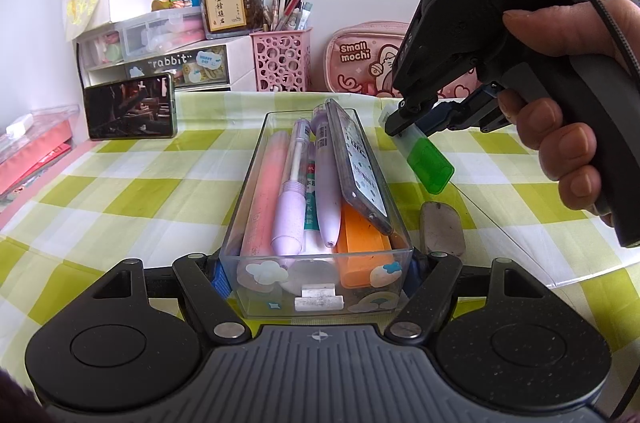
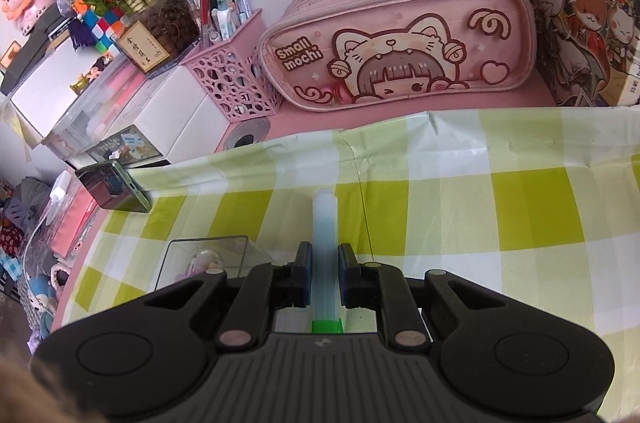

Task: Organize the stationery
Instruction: 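Grasp the green-capped highlighter with the right tool and lift it, then lower the green highlighter into the clear box with the right tool, then push the green highlighter deeper into the box and open the right tool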

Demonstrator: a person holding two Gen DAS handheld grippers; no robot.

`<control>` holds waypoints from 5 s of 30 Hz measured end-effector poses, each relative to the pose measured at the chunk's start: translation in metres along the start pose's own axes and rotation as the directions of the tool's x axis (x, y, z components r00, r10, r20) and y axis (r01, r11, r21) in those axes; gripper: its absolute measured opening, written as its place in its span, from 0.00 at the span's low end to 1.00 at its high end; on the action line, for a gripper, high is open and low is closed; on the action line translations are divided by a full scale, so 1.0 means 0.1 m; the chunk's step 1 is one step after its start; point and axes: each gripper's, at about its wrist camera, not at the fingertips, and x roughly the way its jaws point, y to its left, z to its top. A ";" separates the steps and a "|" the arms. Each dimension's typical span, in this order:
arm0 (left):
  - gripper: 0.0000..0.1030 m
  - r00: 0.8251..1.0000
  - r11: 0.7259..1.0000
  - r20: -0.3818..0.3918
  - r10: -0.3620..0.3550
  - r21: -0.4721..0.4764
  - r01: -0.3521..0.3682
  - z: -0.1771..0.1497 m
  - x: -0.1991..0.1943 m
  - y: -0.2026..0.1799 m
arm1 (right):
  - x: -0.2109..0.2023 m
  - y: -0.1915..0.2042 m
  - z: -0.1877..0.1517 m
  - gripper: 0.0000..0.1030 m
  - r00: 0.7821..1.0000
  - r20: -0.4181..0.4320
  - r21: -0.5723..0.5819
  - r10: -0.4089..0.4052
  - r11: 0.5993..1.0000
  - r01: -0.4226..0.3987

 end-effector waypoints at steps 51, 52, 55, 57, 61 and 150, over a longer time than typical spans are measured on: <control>0.71 1.000 1.000 0.001 0.001 0.002 -0.001 0.01 0.00 0.00 | -0.03 0.69 -0.05 0.32 0.954 -0.229 0.045 0.196 0.981 -0.190; 0.71 1.000 1.000 0.001 0.001 0.002 -0.001 0.01 0.00 0.00 | -0.04 0.69 -0.05 0.32 0.954 -0.227 0.047 0.198 0.980 -0.192; 0.71 1.000 1.000 0.002 0.001 0.002 -0.001 0.01 0.00 0.00 | -0.05 0.68 -0.05 0.32 0.953 -0.223 0.052 0.205 0.979 -0.199; 0.71 1.000 1.000 0.002 0.001 0.002 -0.001 0.01 0.00 0.00 | -0.05 0.67 -0.05 0.32 0.952 -0.222 0.058 0.211 0.977 -0.204; 0.71 1.000 1.000 0.002 0.001 0.002 -0.001 0.00 0.00 -0.01 | -0.07 0.64 -0.05 0.32 0.952 -0.211 0.071 0.221 0.975 -0.211; 0.71 1.000 1.000 0.003 0.001 0.004 -0.001 0.02 0.01 -0.01 | -0.05 1.06 -0.17 0.30 0.985 -0.125 -0.370 0.118 0.916 -0.157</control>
